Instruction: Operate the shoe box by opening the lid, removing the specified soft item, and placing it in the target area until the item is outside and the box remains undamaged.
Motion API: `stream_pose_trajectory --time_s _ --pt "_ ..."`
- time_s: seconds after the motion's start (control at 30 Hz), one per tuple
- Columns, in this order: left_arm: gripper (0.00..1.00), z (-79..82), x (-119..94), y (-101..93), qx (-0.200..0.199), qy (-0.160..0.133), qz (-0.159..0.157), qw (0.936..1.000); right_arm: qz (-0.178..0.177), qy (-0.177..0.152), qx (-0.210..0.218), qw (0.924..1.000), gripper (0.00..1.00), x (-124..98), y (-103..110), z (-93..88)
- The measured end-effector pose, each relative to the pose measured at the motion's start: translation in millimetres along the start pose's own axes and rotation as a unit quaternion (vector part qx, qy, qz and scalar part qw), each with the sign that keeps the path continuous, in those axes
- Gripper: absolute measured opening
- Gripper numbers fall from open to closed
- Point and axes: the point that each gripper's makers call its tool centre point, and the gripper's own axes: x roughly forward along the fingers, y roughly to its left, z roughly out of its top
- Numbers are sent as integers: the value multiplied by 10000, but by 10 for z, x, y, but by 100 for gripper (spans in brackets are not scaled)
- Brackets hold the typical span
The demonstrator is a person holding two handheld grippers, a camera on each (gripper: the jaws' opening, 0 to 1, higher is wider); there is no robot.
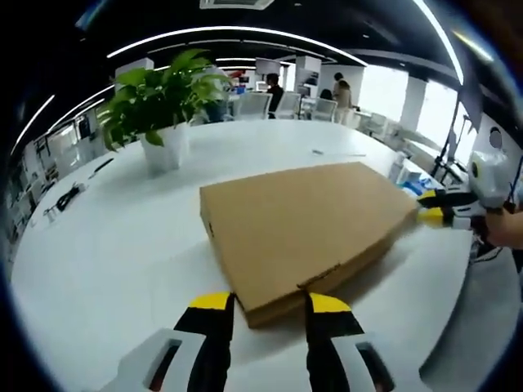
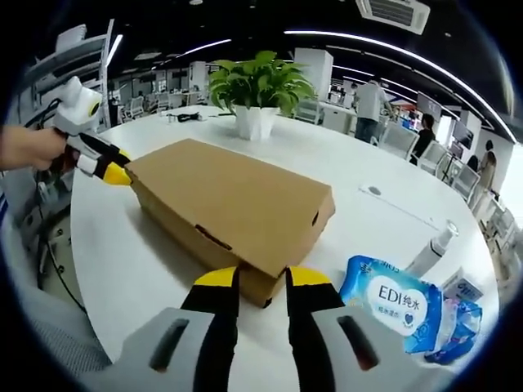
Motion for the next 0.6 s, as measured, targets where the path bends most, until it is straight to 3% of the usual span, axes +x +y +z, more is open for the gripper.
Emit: stream_pose_trajectory --time_s 0.6 --pt "35 165 197 -83 68 16 -63 10000 -201 -19 110 9997 20 55 -221 13"
